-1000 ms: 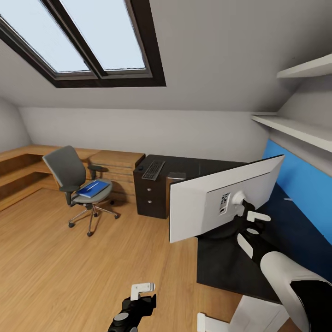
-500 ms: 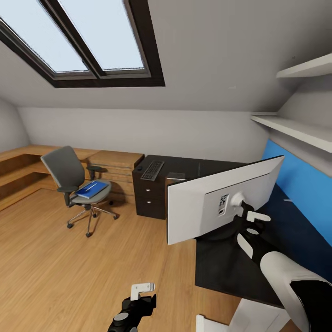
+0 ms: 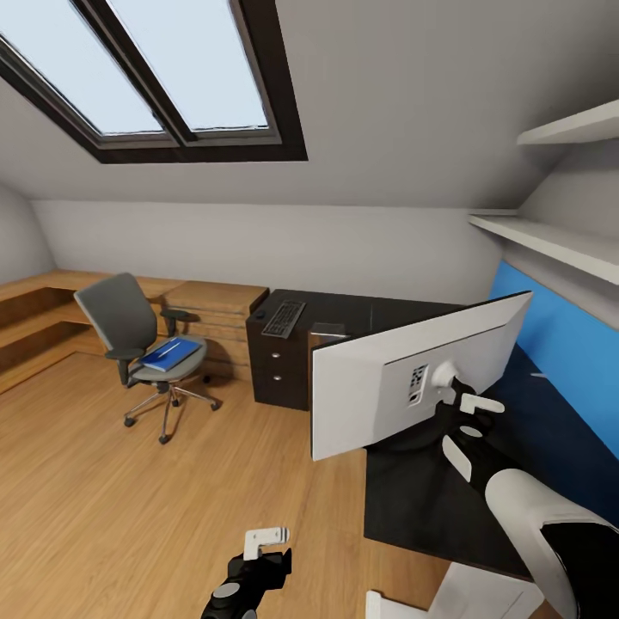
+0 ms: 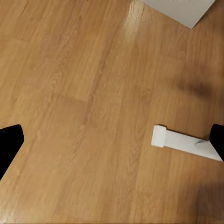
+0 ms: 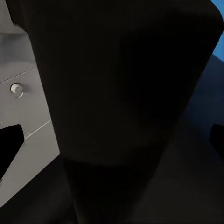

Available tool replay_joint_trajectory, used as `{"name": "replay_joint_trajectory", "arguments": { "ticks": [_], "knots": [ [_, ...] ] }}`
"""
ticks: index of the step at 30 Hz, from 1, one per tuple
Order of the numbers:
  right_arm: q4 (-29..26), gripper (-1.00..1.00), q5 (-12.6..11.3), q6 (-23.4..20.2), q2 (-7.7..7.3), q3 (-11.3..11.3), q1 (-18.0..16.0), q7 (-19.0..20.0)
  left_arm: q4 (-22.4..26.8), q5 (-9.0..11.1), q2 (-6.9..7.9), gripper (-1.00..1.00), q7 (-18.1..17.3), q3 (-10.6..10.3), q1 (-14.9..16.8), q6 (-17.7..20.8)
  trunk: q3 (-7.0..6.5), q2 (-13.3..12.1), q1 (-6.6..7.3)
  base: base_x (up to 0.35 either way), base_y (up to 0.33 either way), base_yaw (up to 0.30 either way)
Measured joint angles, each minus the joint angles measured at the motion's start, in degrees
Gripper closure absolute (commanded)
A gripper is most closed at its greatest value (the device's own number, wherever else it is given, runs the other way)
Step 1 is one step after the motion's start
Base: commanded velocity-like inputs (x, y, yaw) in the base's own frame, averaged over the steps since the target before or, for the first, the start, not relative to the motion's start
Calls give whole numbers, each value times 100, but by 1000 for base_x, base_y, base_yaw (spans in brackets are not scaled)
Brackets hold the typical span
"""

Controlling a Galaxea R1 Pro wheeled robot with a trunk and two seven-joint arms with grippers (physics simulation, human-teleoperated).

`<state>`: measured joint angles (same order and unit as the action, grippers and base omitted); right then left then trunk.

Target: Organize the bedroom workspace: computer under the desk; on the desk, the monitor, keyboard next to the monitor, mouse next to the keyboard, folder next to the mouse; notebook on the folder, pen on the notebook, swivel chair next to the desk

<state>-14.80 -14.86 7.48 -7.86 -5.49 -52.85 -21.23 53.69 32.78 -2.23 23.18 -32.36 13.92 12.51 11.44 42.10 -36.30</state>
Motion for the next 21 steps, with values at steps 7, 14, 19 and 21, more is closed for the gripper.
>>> {"name": "replay_joint_trajectory", "arguments": {
  "ticks": [7, 14, 19, 21],
  "knots": [
    [0, -100, 0, 0, -1, 0, 0, 0, -4, 3, 0, -100, 1, -4, 0, 3, 0, 0, -1, 13, 0, 0],
    [-1, 100, 20, -1, 0, 5, -1, -16, -3, 3, 0, -100, 1, -7, 0, 7, 0, 0, -1, 0, 0, 0],
    [0, 100, 17, 1, -1, 12, -1, -15, -1, 3, 0, -100, -3, -8, 0, 7, 0, 0, -1, 0, 0, 0],
    [0, 100, 16, 1, -2, 11, 0, -16, 0, 3, 0, -100, -1, -8, 0, 7, 0, 0, -1, 0, 0, 0]
  ]
}}
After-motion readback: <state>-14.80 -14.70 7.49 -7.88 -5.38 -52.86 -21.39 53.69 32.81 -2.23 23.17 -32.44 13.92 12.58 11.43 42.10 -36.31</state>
